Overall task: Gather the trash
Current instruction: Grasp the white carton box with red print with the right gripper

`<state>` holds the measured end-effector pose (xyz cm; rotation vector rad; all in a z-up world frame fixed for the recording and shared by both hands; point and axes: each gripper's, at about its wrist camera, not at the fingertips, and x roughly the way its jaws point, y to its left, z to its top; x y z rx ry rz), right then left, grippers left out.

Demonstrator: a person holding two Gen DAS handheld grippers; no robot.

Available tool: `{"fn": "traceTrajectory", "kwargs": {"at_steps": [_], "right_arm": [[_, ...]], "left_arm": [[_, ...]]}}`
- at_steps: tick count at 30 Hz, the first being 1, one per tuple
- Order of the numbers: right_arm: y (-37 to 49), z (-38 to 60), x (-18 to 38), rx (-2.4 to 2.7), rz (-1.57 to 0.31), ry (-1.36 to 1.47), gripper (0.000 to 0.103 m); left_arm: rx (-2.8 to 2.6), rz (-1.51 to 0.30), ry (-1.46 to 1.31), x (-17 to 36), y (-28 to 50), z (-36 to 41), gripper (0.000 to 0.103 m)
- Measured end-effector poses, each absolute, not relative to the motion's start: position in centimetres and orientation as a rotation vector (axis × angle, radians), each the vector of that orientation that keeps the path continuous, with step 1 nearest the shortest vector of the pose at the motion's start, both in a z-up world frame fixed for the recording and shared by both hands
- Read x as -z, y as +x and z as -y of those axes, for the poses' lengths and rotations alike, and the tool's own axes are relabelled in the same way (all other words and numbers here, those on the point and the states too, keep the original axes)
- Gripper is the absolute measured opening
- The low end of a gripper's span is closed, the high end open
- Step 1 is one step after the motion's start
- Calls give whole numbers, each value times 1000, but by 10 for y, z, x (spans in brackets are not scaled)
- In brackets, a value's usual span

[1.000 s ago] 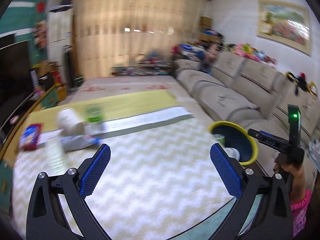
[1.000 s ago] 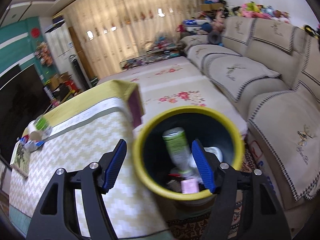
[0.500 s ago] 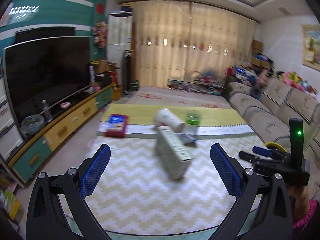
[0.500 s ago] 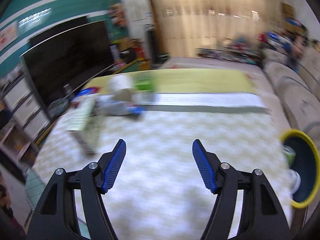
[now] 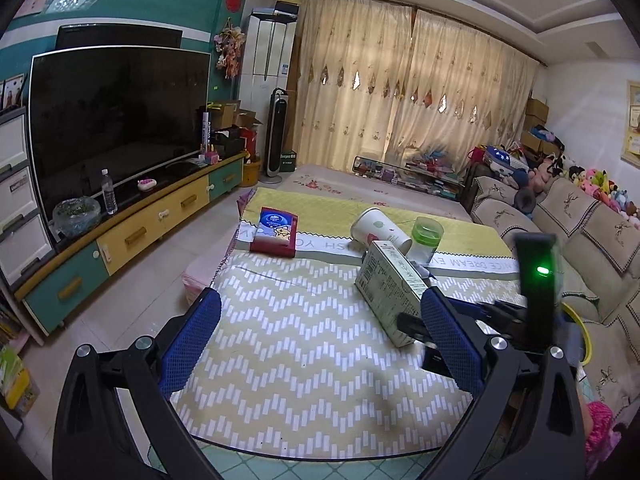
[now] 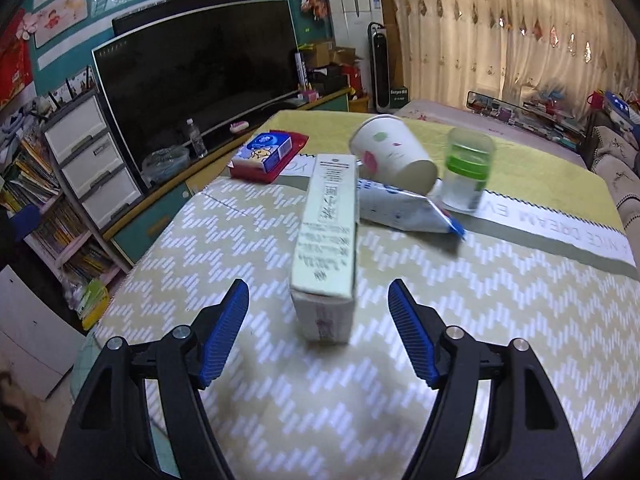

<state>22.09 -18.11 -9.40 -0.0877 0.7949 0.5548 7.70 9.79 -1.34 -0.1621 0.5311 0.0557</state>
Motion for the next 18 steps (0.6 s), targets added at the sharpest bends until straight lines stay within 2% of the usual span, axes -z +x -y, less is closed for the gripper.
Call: {"fn": "traceTrajectory", "kwargs": {"at_steps": [3,5,7,18], "right_arm": [[233,168,101,-526,-813,-128,66],[239,165,107,-519,-831,-135,54],[244,165,112,-512,-856,-134,30],[218,233,73,-510,-756,-52,29]], "left_arm": [[-50,-535,-165,16,78,-97,98],[-46,-542,-166,18,78,-96,98],[-41,-551,-165,18,80,-93,98],[-1,-576,-161,26,91,-77,98]]}}
